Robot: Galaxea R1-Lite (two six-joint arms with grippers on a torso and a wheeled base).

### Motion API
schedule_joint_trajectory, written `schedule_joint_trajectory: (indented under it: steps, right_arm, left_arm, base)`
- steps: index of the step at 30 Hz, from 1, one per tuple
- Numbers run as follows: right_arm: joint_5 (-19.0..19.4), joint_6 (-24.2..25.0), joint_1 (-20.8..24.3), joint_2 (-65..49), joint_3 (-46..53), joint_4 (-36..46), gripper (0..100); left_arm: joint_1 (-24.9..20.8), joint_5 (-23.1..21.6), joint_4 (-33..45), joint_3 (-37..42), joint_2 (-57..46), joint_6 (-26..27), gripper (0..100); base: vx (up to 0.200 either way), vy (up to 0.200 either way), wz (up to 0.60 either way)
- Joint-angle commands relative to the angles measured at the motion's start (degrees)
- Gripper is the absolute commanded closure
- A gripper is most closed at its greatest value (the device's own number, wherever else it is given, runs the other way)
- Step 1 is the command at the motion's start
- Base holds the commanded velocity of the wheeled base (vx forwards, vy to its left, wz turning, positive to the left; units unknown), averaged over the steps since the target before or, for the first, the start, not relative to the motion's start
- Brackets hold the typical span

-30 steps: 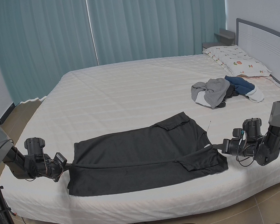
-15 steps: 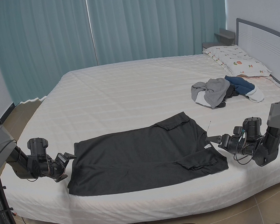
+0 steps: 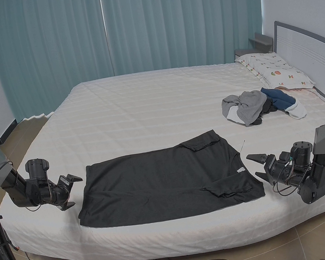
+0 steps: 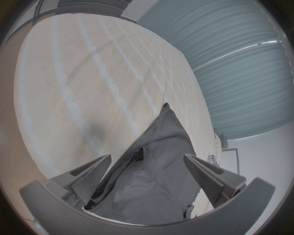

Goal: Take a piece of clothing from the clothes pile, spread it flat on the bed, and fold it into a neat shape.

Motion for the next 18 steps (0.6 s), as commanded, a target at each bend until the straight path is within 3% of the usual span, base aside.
schedule_joint_trajectory:
  steps: [1,6,18]
  right_arm:
    - [0.5,0.7,0.0,1.5,2.7,-0.9,0]
    - [0.5,0.7,0.0,1.6,3.3,-1.0,0]
    - [0.5,0.6,0.3,1.7,3.6,-1.1,0]
  left_arm:
    - [0.1,-1.1,0.2,0.5,-1.0,-0.5,0]
    - [0.2,-2.2,0.5,0.6,-1.1,-0.5,0]
    - [0.2,-2.2,0.1,1.1,-1.0,-0.4,0]
  base:
    - [0.200,0.000,0.00]
    - [0.200,0.000,0.00]
    - [0.000,0.000,0.00]
